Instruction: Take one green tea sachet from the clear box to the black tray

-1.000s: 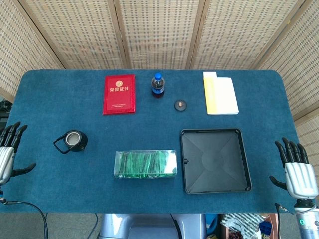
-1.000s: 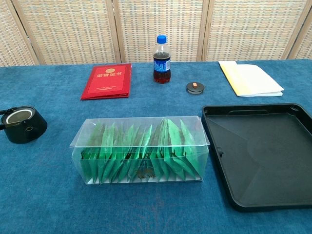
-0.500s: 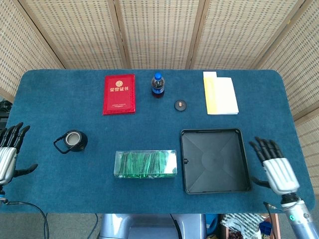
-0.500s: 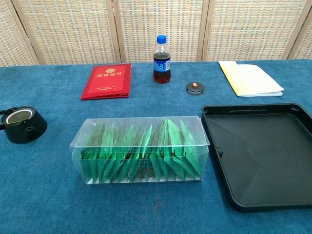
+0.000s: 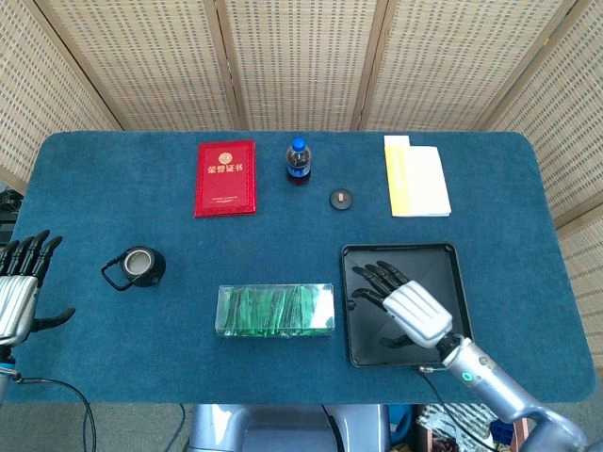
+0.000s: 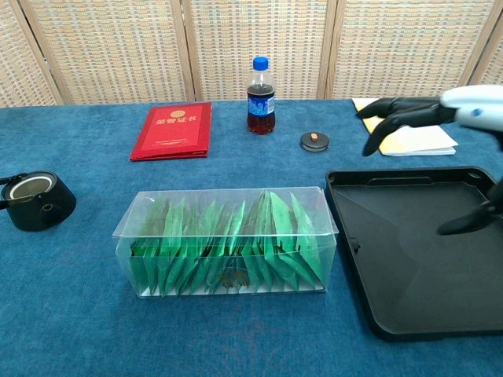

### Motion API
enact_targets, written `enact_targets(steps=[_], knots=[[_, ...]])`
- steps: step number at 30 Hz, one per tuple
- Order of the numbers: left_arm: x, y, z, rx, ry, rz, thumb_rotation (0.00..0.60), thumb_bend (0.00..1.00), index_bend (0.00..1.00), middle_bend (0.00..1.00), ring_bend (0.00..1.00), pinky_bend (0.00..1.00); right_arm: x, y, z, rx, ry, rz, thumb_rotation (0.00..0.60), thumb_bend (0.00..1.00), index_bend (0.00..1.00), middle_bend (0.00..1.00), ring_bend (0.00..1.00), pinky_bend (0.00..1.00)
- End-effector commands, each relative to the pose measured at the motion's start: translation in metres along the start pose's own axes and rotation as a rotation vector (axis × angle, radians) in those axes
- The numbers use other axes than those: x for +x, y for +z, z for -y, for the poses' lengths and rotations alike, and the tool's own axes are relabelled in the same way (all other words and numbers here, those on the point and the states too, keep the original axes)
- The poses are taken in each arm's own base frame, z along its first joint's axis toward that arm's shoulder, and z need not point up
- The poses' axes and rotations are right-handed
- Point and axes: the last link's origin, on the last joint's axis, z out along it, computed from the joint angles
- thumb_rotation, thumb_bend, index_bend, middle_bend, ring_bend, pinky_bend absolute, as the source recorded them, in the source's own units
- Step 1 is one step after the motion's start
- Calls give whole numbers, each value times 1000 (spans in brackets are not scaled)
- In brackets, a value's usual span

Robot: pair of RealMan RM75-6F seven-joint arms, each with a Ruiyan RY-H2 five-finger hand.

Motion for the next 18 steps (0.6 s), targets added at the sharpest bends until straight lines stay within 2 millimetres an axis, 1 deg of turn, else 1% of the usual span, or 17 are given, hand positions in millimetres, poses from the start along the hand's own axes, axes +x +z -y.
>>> enact_targets(steps=[1,5,7,9,12,18], knots=[[-1,1,0,2,2,1,600,99,0,0,0,0,-5,30,21,39,-11,17,600,0,274,119,0,0],[-2,2,0,7,5,6,600,99,0,0,0,0,-6,47,34,55,-14,19,600,0,274,130,11,0],[-1,2,1,12,4,4,600,99,0,0,0,0,-7,63,46,70,0,14,600,23,274,137,18,0],[-1,3,2,17,2,6,600,99,0,0,0,0,-10,71,54,66,31,17,600,50,274,141,21,0],[-1,5,4,24,-2,7,600,100,0,0,0,0,-14,79,65,75,54,33,600,59,274,144,23,0],[-1,6,5,33,-5,8,600,99,0,0,0,0,-22,91,76,84,38,42,600,62,274,154,32,0]])
